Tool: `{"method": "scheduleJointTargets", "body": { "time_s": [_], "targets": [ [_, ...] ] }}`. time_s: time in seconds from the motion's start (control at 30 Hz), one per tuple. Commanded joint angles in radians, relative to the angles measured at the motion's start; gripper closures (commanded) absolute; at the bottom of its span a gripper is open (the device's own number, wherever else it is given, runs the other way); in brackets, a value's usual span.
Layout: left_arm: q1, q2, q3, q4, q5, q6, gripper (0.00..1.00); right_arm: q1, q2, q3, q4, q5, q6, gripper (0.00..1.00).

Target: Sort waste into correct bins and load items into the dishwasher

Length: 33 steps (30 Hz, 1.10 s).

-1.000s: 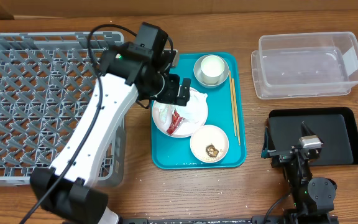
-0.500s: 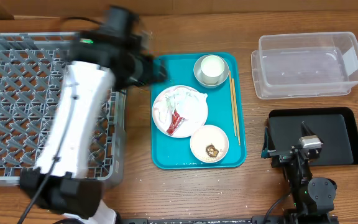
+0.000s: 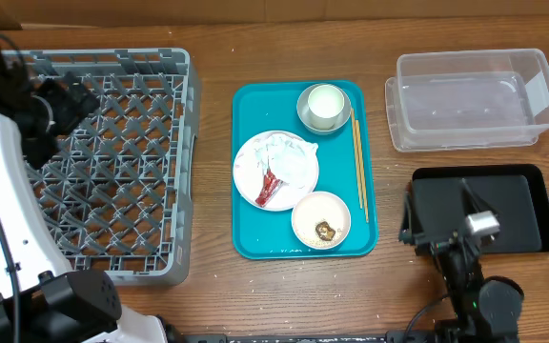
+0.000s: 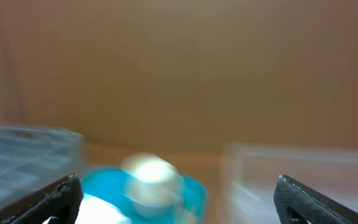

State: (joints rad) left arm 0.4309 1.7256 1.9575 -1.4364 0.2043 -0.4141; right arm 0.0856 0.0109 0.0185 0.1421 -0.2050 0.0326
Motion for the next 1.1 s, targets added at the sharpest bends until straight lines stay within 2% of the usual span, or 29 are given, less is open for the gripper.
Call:
{"method": "scheduleJointTargets", "body": {
  "time_s": [0.0,0.03,0.1,0.17,0.2,0.3,0.4,0.5,0.57,0.7,0.8,0.9,0.97,1.07],
  "targets": [
    [0.034,-0.016,0.013,0.0,-0.002,-0.013,0.0,0.006,-0.008,-0.01,0.12,-0.596,0.336,0.0],
    [0.038,-0.016,0.013,0.0,-0.003,-0.013,0.0,0.006,-0.008,-0.01,0.141,-0.7,0.377,0.0],
    [0.04,-0.016,0.013,0.0,-0.003,-0.013,0.0,0.006,-0.008,-0.01,0.232,-0.711,0.437,0.0],
    [0.04,-0.016,0.013,0.0,-0.003,-0.013,0.0,0.006,-0.008,-0.01,0.444,-0.594,0.599,0.0],
    [0.04,-0.016,0.013,0.0,-0.003,-0.013,0.0,0.006,-0.008,-0.005,0.574,-0.457,0.671,0.0],
    [0.04,-0.016,0.013,0.0,-0.003,-0.013,0.0,0.006,-0.003,0.058,0.57,-0.261,0.694,0.0],
    [0.04,-0.016,0.013,0.0,-0.003,-0.013,0.0,0.005,0.064,0.207,0.393,-0.24,0.617,0.0],
    [0.04,-0.016,0.013,0.0,-0.003,-0.013,0.0,0.005,0.221,0.418,0.115,-0.357,0.389,0.0],
    [0.04,-0.016,0.013,0.0,-0.003,-0.013,0.0,0.005,0.38,0.601,-0.161,-0.428,0.234,0.0],
    [0.04,-0.016,0.013,0.0,-0.003,-0.013,0.0,0.024,0.772,0.999,-0.669,-0.433,0.103,0.0],
    [0.04,-0.016,0.013,0.0,-0.003,-0.013,0.0,0.084,1.004,1.226,-0.859,-0.433,0.043,0.0],
    [0.04,-0.016,0.013,0.0,-0.003,-0.013,0.0,0.24,1.28,1.485,-1.043,-0.335,-0.034,0.0],
    [0.04,-0.016,0.013,0.0,-0.003,-0.013,0.0,0.308,1.397,1.562,-1.061,-0.364,-0.014,0.0],
    [0.04,-0.016,0.013,0.0,-0.003,-0.013,0.0,0.36,1.515,1.587,-1.021,-0.481,0.103,0.0]
  ]
}}
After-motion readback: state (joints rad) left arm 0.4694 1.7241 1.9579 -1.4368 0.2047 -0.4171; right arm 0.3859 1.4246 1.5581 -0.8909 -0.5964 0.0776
